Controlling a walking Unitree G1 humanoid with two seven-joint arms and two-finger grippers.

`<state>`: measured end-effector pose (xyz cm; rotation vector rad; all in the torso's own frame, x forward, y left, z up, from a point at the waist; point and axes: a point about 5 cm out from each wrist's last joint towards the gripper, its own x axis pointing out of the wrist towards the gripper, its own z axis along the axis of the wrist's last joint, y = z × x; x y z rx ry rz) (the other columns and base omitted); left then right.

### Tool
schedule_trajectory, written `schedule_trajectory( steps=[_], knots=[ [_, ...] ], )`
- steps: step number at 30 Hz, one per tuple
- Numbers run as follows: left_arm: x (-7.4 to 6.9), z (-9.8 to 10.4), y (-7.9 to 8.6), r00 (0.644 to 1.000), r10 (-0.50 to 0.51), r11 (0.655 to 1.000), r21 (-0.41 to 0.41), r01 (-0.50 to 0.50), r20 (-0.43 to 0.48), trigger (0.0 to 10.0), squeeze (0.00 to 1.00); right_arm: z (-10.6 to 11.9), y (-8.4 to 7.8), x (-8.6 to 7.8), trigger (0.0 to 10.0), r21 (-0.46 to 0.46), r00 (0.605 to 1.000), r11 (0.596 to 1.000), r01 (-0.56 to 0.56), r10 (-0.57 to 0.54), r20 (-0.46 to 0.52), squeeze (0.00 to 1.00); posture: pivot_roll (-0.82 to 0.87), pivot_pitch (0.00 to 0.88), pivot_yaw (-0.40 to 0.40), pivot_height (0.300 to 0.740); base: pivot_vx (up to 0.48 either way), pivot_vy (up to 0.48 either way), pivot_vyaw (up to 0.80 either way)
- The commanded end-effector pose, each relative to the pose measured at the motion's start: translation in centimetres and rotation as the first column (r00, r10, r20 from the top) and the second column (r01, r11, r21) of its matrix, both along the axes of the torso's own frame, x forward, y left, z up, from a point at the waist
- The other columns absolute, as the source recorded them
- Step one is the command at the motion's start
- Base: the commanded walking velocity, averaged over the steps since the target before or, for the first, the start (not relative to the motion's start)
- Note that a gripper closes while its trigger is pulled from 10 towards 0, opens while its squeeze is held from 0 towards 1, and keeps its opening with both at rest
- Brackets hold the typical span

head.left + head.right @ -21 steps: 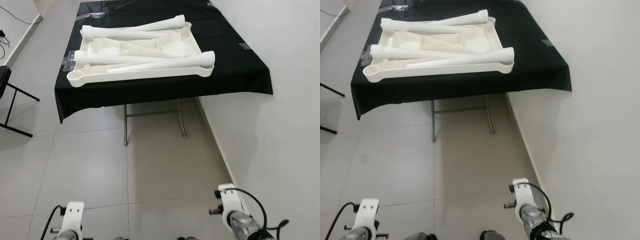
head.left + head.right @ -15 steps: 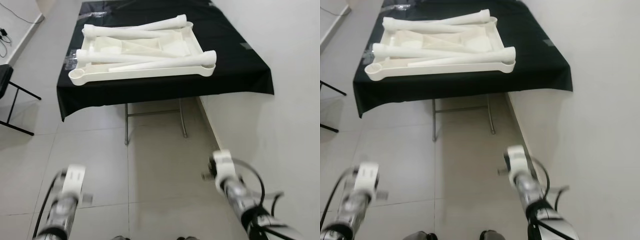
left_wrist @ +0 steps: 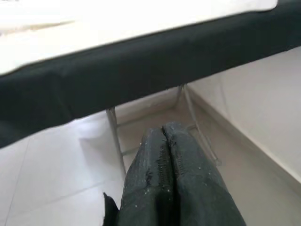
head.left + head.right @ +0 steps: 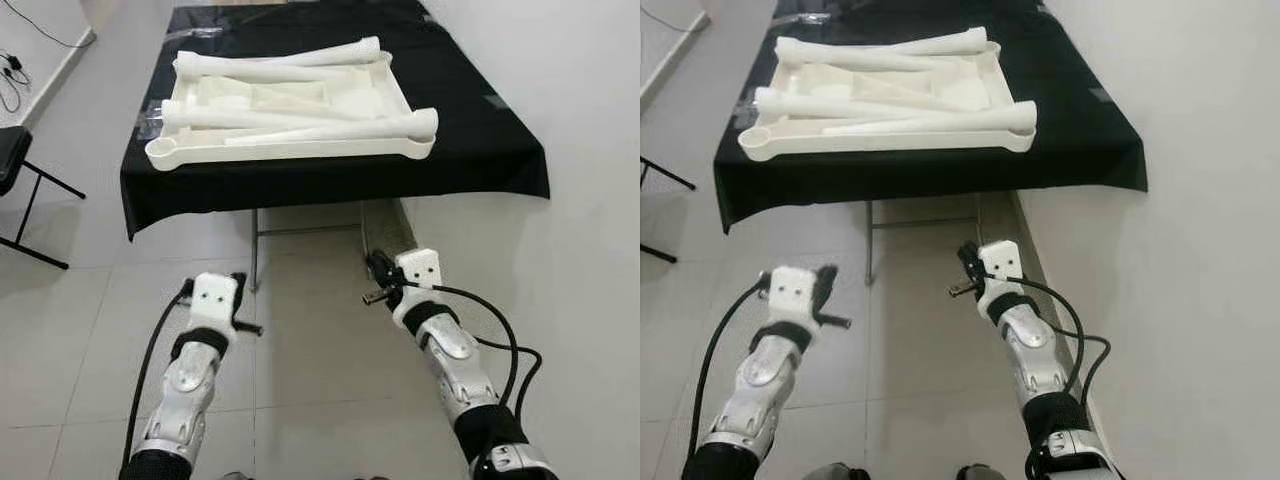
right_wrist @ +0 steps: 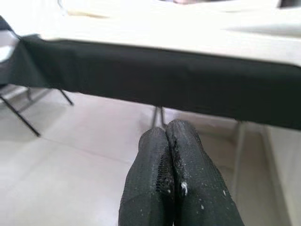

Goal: Building children table

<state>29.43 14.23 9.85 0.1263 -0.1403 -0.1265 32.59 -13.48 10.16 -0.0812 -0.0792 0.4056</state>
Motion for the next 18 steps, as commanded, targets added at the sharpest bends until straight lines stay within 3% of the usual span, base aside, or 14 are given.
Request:
schedule_trajectory(
  steps=[1, 3, 6, 13, 14, 15, 18],
  knots=[
    [0.2, 0.9, 0.4, 0.999, 0.029, 0.998, -0.062, -0.028, 0.015, 10.0, 0.00, 0.7, -0.3, 0.2, 10.0, 0.015, 0.999, 1.000, 0.025, -0.025, 0.031, 0.00, 0.01, 0.054, -0.035, 0.740, 0.000, 0.000, 0.00],
    [0.2, 0.9, 0.4, 0.999, 0.029, 0.998, -0.062, -0.028, 0.015, 10.0, 0.00, 0.7, -0.3, 0.2, 10.0, 0.015, 0.999, 1.000, 0.025, -0.025, 0.031, 0.00, 0.01, 0.054, -0.035, 0.740, 0.000, 0.000, 0.00],
    [0.6, 3.4, 0.9, 0.998, 0.042, 0.992, -0.121, -0.036, 0.051, 10.0, 0.00, 2.2, -1.0, 0.7, 10.0, 0.048, 0.995, 0.996, 0.080, -0.083, 0.052, 0.00, 0.00, 0.052, -0.034, 0.740, 0.000, 0.000, 0.00],
    [0.4, 3.7, 0.5, 0.999, 0.022, 0.993, -0.119, -0.016, 0.050, 10.0, 0.00, 2.2, -1.2, 0.6, 10.0, 0.054, 0.995, 0.994, 0.091, -0.094, 0.044, 0.00, 0.01, 0.065, -0.032, 0.740, 0.000, 0.000, 0.00],
    [0.3, 3.7, 0.2, 0.999, 0.010, 0.994, -0.113, -0.004, 0.049, 10.0, 0.00, 2.1, -1.3, 0.5, 10.0, 0.049, 0.994, 0.994, 0.096, -0.098, 0.041, 0.76, 0.01, 0.078, -0.031, 0.740, 0.255, 0.000, 0.00],
    [-0.1, 3.5, 0.0, 0.999, -0.001, 0.994, -0.114, 0.006, 0.041, 10.0, 0.00, 2.0, -1.0, 0.2, 10.0, 0.081, 0.997, 0.994, 0.070, -0.073, 0.035, 1.00, 0.01, 0.087, -0.027, 0.740, 0.255, 0.000, 0.53],
    [-0.3, 3.3, -0.1, 1.000, -0.007, 0.993, -0.120, 0.010, 0.029, 10.0, 0.00, 1.9, -1.0, 0.0, 10.0, 0.103, 0.998, 0.993, 0.058, -0.061, 0.028, 1.00, 0.00, 0.104, -0.025, 0.740, 0.263, 0.000, 0.49]
  ],
)
